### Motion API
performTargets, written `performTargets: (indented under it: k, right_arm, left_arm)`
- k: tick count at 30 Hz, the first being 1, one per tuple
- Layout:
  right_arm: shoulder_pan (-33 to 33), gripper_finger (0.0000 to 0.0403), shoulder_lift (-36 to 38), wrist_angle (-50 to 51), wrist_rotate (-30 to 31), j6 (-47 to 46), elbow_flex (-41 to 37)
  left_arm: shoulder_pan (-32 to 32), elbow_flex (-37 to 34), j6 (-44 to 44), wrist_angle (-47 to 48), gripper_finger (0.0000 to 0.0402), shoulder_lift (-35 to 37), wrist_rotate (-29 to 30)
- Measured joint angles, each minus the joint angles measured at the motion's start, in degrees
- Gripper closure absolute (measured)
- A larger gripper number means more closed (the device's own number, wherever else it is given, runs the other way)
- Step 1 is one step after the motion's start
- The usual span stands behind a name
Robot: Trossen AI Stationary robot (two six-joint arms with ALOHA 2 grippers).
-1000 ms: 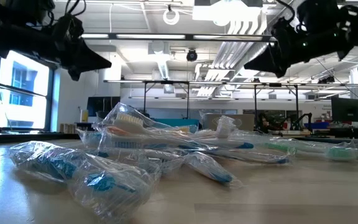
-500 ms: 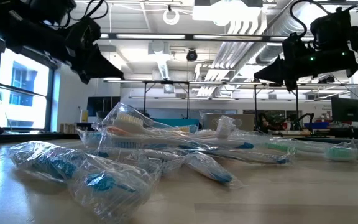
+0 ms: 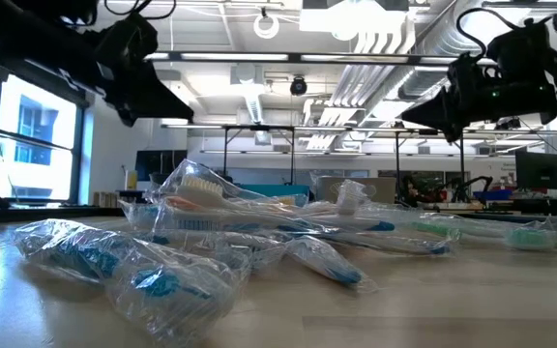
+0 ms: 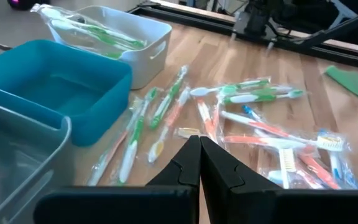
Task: Pick & Place Toothbrushes
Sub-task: Put the orange toothbrush into the dark blue bin
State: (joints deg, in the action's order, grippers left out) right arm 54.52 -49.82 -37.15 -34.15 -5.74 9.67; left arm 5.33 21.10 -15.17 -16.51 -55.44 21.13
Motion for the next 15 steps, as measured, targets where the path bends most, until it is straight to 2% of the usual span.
performTargets:
  k: [7, 15]
  right_arm:
    - [3.2, 0.0401, 0.0, 0.3, -0.4, 0.9, 0.0]
    - [3.6, 0.0401, 0.0, 0.4, -0.4, 0.9, 0.0]
  left_arm:
    - [4.5, 0.0, -3.4, -0.1, 0.0401, -1.0, 7.7]
    - [5.0, 5.1, -5.7, 2.9, 0.0401, -8.0, 6.7]
